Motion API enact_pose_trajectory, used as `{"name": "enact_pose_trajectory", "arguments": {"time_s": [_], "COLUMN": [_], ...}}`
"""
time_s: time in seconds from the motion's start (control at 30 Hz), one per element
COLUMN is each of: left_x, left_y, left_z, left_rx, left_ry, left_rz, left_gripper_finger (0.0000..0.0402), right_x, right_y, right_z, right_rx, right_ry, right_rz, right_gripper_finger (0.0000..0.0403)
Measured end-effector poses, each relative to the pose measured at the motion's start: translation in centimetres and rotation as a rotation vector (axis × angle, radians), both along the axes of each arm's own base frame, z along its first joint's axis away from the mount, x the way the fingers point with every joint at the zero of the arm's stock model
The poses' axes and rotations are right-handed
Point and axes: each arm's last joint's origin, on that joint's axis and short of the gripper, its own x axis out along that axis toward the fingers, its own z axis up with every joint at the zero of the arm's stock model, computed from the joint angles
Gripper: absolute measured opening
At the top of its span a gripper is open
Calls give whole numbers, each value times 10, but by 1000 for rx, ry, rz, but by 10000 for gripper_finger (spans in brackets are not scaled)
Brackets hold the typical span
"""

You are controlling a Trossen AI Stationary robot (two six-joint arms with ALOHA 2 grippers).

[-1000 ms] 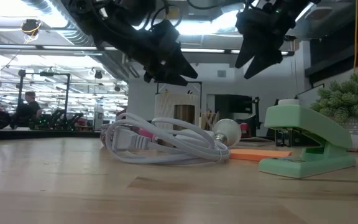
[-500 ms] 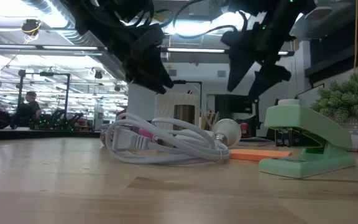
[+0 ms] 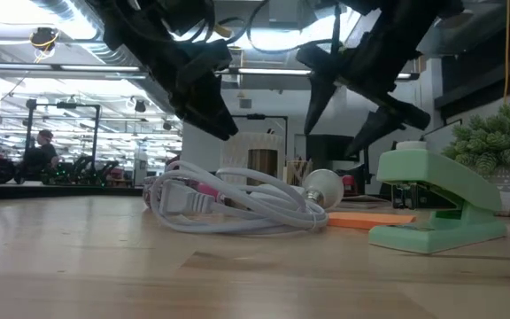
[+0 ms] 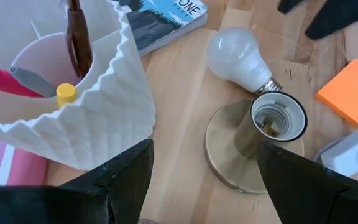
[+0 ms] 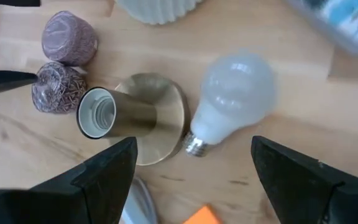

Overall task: Screw lightbulb
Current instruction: Insert the lightbulb into the lamp

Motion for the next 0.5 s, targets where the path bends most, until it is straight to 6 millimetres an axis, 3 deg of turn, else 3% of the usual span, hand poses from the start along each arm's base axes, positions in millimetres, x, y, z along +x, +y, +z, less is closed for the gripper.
{"name": "enact_pose_trajectory", "arguments": {"time_s": [0.17,0.5], "left_x": [0,0], "left_y": [0,0], "left_z": [0,0], "left_rx": [22,70], "left_ry": [8,26], "left_rz": [-21,-67], "left_gripper_finger": [274,274], "right_x": [12,25], "right_y": [12,11], "right_z": [-21,-57], "right_rx": [42,26], "right_ry": [-45,-76], "right_rz": [-96,-293], "right_gripper_finger": [319,319]}}
